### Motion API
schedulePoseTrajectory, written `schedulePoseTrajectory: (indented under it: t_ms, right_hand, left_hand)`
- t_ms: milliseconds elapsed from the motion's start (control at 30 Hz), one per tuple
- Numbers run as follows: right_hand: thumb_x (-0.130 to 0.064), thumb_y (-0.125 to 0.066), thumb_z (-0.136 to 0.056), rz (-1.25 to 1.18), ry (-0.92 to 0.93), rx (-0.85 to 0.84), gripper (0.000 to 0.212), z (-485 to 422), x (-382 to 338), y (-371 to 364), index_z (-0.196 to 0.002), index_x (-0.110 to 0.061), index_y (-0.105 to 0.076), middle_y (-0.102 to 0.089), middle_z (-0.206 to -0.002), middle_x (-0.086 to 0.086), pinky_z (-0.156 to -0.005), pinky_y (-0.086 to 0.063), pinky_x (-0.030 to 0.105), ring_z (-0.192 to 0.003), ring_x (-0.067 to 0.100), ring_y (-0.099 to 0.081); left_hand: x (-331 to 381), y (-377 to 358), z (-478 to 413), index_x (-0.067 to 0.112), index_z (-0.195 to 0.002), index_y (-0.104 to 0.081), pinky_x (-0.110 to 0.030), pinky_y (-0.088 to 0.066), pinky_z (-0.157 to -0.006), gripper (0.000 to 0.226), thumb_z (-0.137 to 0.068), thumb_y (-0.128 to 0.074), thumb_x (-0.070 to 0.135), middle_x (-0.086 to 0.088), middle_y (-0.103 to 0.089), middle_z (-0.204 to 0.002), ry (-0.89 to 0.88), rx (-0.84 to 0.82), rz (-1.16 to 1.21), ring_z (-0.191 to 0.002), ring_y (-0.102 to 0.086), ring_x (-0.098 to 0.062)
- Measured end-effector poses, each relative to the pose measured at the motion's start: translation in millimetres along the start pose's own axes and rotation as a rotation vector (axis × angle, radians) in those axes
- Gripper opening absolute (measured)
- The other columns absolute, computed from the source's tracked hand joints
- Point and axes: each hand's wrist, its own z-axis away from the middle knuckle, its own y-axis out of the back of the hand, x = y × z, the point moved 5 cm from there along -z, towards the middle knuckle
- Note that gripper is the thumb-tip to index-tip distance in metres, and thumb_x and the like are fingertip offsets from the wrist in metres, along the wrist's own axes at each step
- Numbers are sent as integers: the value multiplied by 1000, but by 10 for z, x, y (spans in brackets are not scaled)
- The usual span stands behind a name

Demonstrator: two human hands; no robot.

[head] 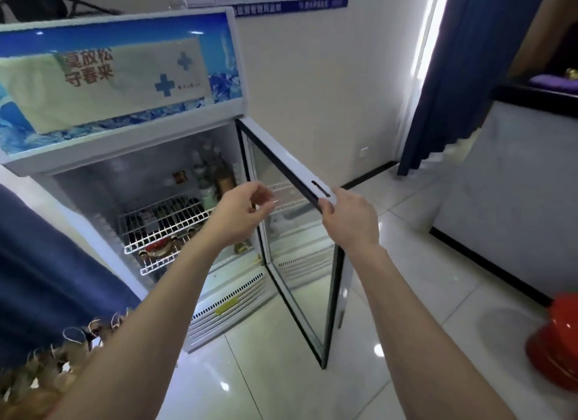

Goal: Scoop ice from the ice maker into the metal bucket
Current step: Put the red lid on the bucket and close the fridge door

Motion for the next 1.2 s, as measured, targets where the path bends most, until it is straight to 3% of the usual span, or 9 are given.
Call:
schedulePoseTrajectory:
  t_ms: [167,267,400,533,633,767,1033,1200]
  right_hand:
    - [-54,-43,-107,111,-47,53,41,-187,394,93,-105,-22,-67,-66,-84,-2,-60,-46,35,-70,23,-61]
    - [-59,-42,-107,164,-104,44,46,-314,663,123,-107,-22,-68,-67,-85,0,-60,-43,36,-72,24,-59]
    - [-58,-50,-105,93,-179,101,44,-518,982,174,-105,-19,-71,-68,-90,2,-67,-39,37,-80,22,-50]
    - [-58,-50,-104,115,-192,103,44,-732,1250,180,-100,-19,-70,-68,-93,1,-73,-46,41,-90,27,-57]
    - [-56,-50,-106,124,-194,64,43,-880,1405,220,-111,-19,-71,-70,-103,1,-81,-50,42,-100,26,-58]
    - [-56,-51,-106,121,-214,33,45,-1012,1532,250,-128,-21,-69,-71,-118,0,-91,-50,42,-110,23,-57]
    - [-54,-48,-109,46,-193,-85,46,-967,1464,378,-139,-21,-61,-65,-129,-1,-97,-47,38,-120,19,-55]
    - [-72,-48,-101,-112,-321,-76,69,-746,1885,788,-150,-24,-54,-61,-145,-3,-107,-52,43,-126,15,-59]
  left_hand:
    - [509,-416,-677,28,-140,-63,-38,-49,-112,35,-106,-64,39,6,-61,-141,-185,-60,-153,-127,-60,-14]
    - [711,-728,-1118,30,-144,-63,-35,-42,-115,37,-108,-60,39,4,-57,-148,-272,-120,-172,-136,-53,-17]
    - [827,-1151,-1566,26,-142,-67,-31,-40,-107,36,-110,-57,38,0,-64,-139,-346,-205,-204,-130,-57,-22]
    - [920,-1379,-1903,28,-132,-74,-36,-45,-98,29,-106,-64,35,0,-68,-126,-378,-190,-217,-120,-58,-26]
    - [1022,-1465,-2139,33,-127,-74,-37,-44,-92,26,-104,-66,40,3,-67,-114,-382,-171,-291,-115,-58,-24]
    - [1094,-1548,-2298,35,-124,-73,-43,-47,-95,25,-103,-66,44,8,-55,-99,-419,-170,-352,-108,-58,-27]
    - [1169,-1526,-2380,35,-128,-74,-37,-49,-94,29,-102,-67,47,5,-68,-118,-405,-271,-261,-113,-62,-20]
    - [1731,-1578,-2361,31,-136,-70,-31,-46,-92,35,-104,-67,44,7,-69,-129,-502,-281,-163,-118,-64,-16]
